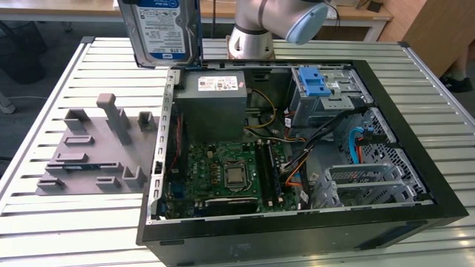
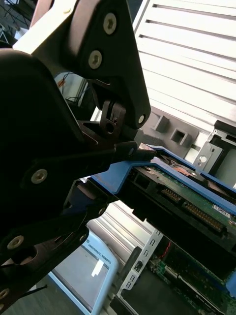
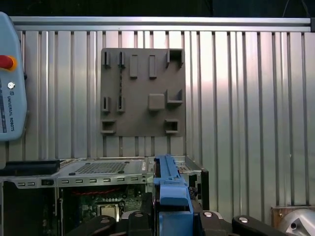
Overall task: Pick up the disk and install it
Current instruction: 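Pick up the disk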
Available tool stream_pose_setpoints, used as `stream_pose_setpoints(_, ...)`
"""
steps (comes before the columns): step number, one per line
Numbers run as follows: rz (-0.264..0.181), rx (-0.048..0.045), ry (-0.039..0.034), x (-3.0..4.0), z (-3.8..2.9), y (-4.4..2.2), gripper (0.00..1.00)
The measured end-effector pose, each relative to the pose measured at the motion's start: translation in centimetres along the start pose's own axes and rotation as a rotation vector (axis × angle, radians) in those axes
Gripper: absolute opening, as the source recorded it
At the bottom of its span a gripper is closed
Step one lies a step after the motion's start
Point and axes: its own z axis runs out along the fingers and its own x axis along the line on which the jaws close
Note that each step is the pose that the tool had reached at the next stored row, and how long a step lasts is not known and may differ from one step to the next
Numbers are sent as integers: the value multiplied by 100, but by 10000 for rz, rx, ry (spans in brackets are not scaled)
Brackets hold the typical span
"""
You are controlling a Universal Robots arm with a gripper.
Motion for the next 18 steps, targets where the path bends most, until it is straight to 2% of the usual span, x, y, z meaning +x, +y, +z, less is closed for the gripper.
stream_pose_setpoints(18,7,0,0,142,-10,-252,36)
